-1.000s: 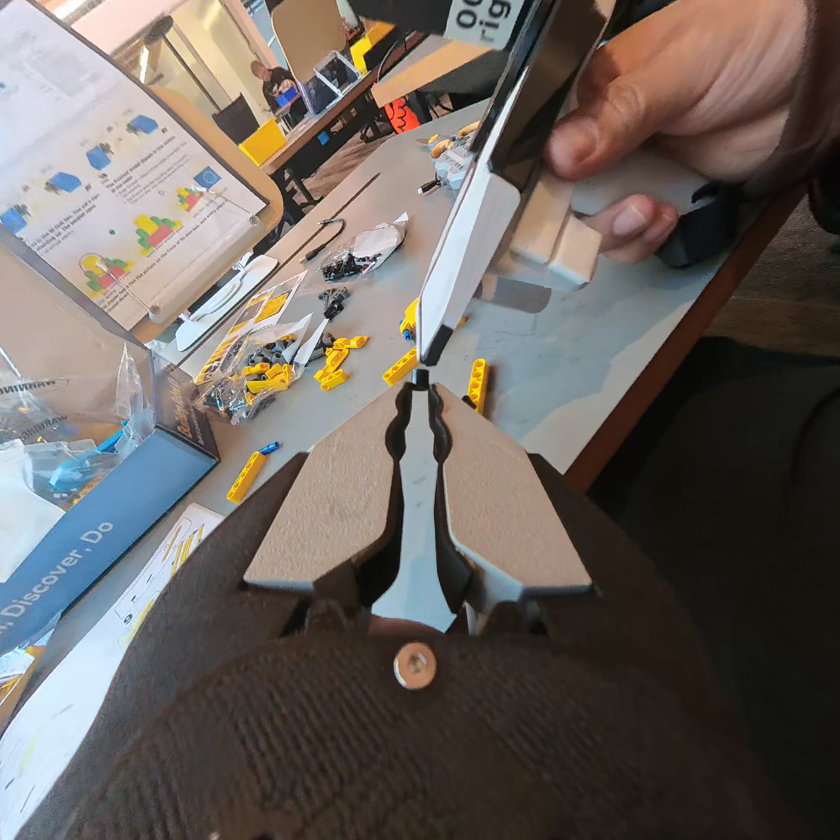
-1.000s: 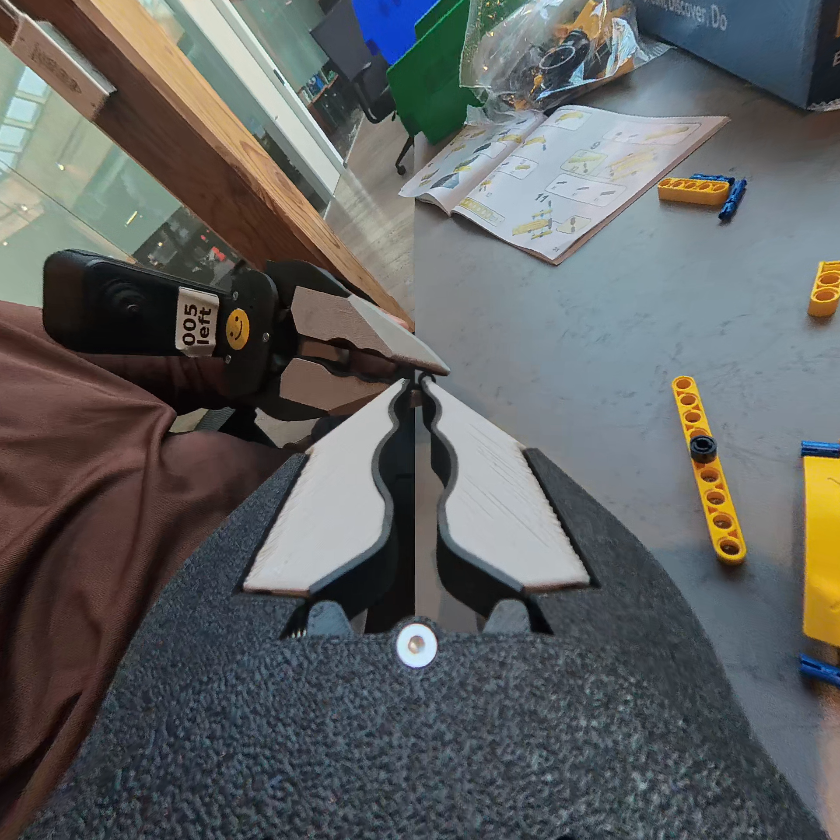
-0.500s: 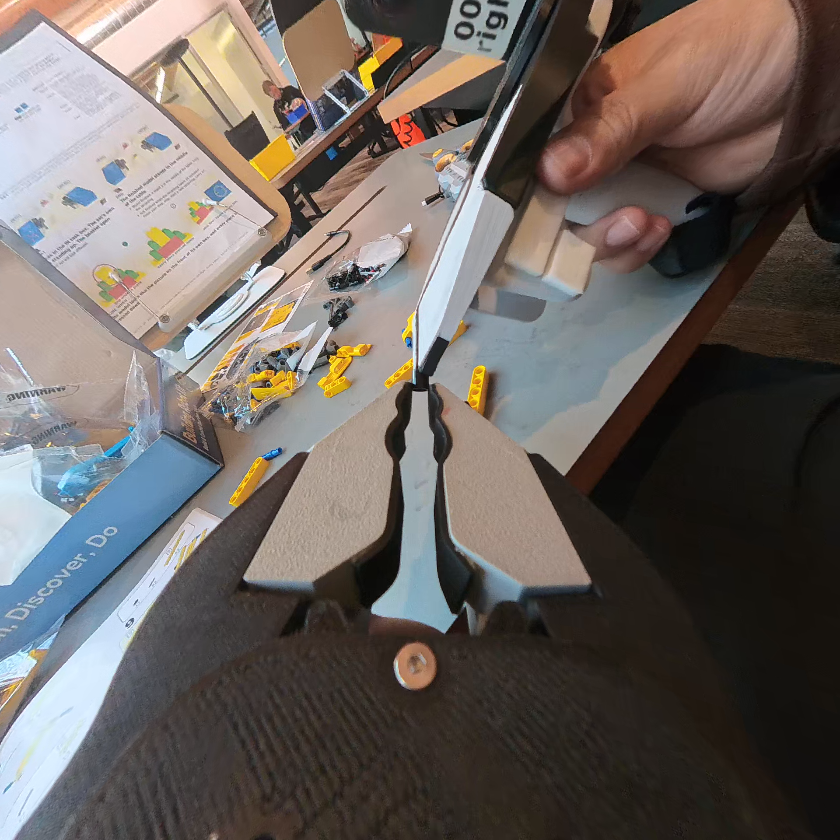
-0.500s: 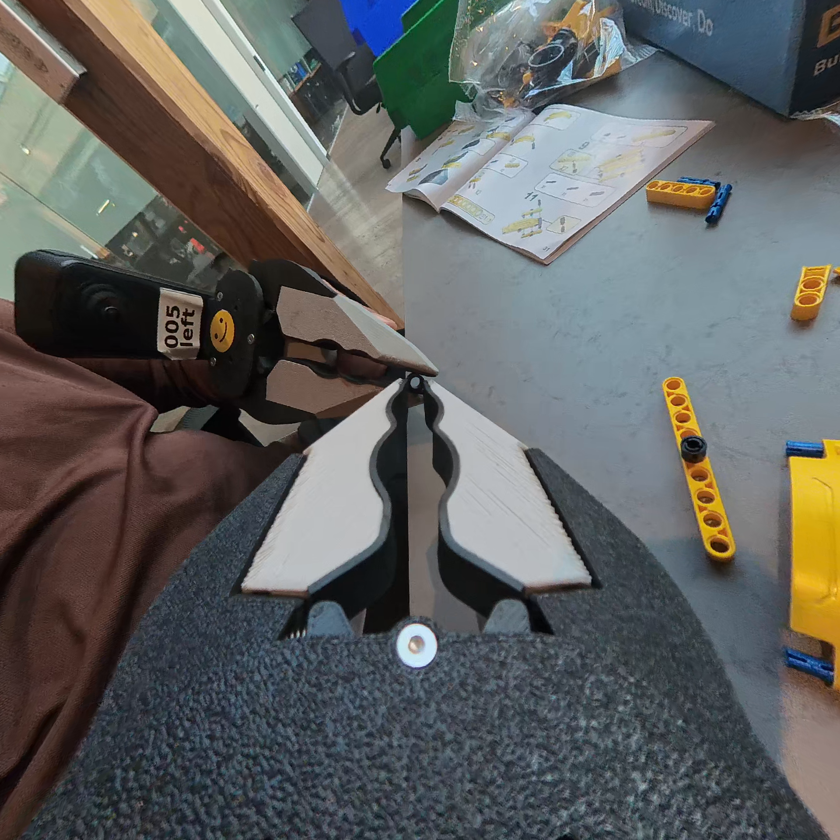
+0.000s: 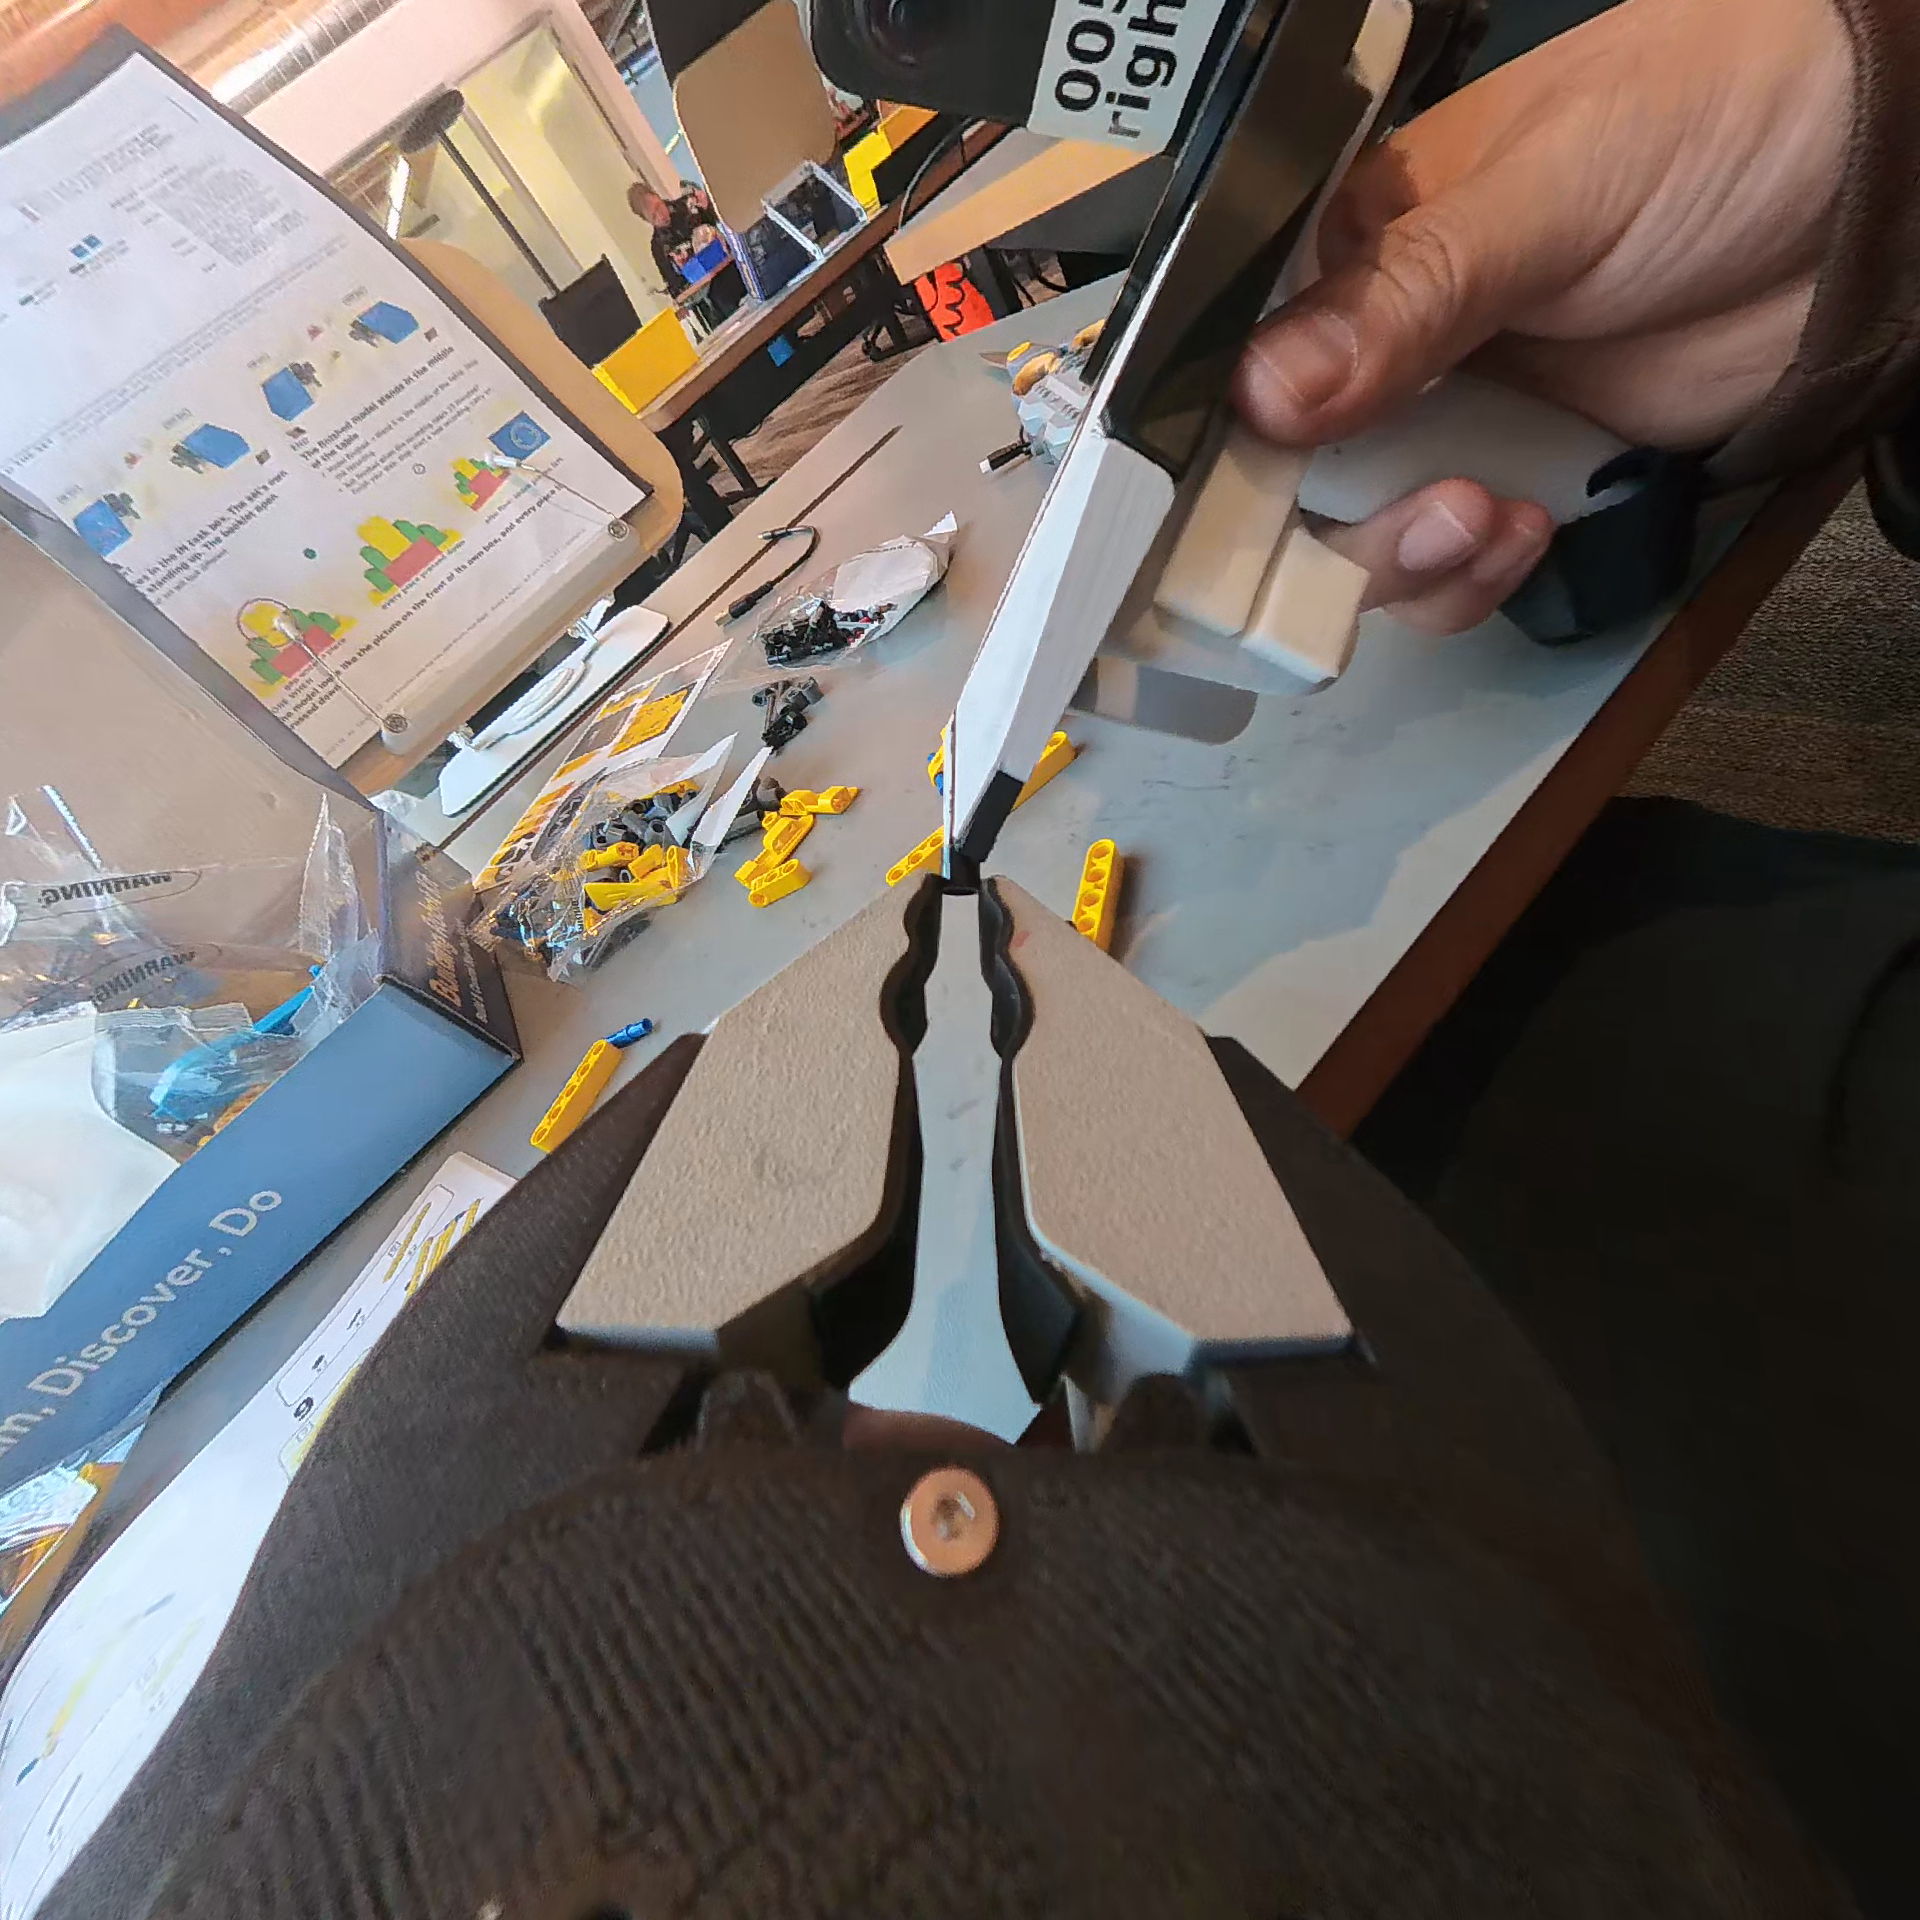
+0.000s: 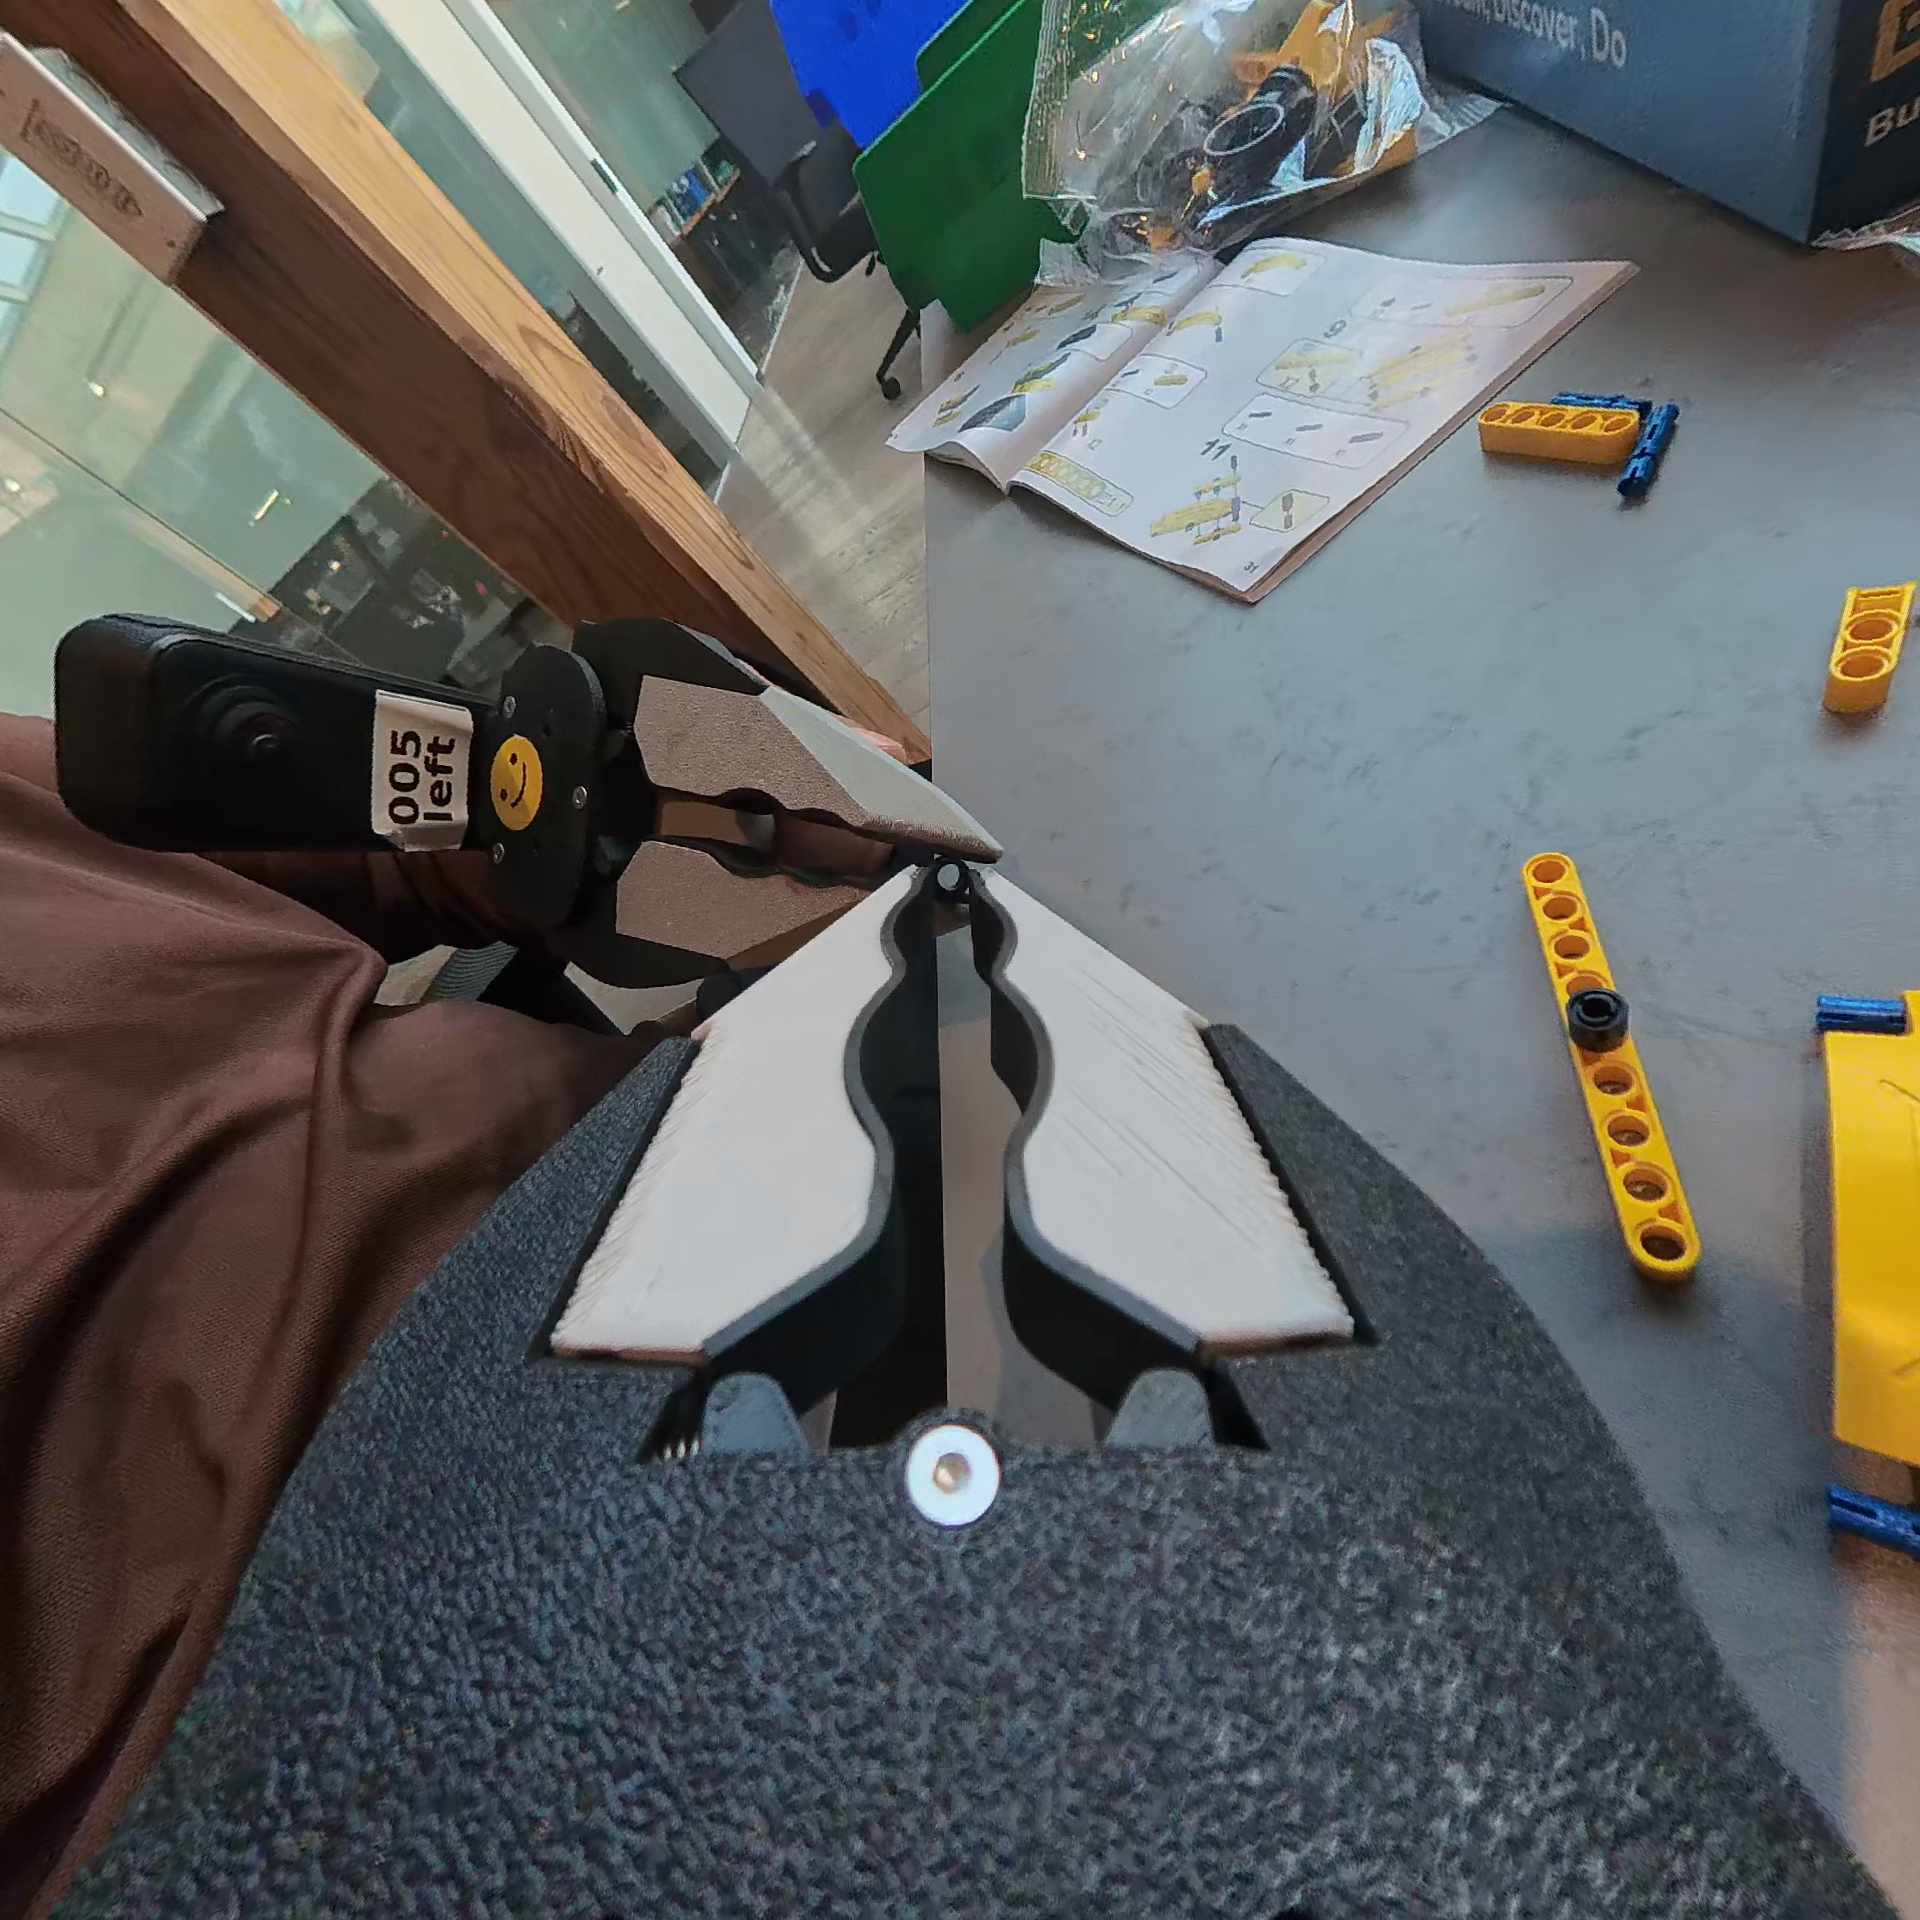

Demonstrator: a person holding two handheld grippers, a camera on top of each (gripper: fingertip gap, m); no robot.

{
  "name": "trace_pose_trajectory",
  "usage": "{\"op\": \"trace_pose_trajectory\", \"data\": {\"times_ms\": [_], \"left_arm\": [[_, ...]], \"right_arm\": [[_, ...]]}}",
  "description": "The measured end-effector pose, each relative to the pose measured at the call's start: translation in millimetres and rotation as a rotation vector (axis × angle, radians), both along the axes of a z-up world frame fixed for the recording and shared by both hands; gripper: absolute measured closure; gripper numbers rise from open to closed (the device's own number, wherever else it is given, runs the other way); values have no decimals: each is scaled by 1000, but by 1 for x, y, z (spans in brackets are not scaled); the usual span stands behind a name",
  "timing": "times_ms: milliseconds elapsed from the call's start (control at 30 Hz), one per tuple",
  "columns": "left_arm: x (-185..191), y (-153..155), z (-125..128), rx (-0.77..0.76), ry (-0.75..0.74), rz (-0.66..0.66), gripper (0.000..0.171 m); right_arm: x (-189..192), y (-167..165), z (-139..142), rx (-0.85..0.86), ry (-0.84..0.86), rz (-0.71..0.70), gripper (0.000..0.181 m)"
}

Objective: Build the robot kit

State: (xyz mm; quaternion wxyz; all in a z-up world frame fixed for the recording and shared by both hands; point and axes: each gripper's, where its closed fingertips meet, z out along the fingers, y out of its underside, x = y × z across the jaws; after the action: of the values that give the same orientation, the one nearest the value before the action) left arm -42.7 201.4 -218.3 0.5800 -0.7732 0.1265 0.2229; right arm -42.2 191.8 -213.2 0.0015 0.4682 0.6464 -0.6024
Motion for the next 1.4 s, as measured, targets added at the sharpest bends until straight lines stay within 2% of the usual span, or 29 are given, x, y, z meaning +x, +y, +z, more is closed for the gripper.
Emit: {"op": "trace_pose_trajectory", "data": {"times_ms": [367,800,900,1000,1233,1300,1400], "left_arm": [[1,0,0,1,21,1,168],[-1,1,-5,-8,-28,27,168],[0,1,-12,-35,-54,25,163],[-1,3,-20,-72,-92,35,149],[2,2,-34,-170,-158,-3,143],[7,1,-32,-179,-204,-57,144],[5,-2,-43,-272,-255,-73,140]], "right_arm": [[1,-2,-3,-42,-40,11,171],[-2,0,-5,76,9,-15,175],[-4,4,-3,102,24,-39,175],[-5,13,-4,173,37,-73,176],[2,25,-15,477,52,-56,175],[5,28,-15,534,59,-45,175],[10,30,-19,603,61,-22,175]]}}
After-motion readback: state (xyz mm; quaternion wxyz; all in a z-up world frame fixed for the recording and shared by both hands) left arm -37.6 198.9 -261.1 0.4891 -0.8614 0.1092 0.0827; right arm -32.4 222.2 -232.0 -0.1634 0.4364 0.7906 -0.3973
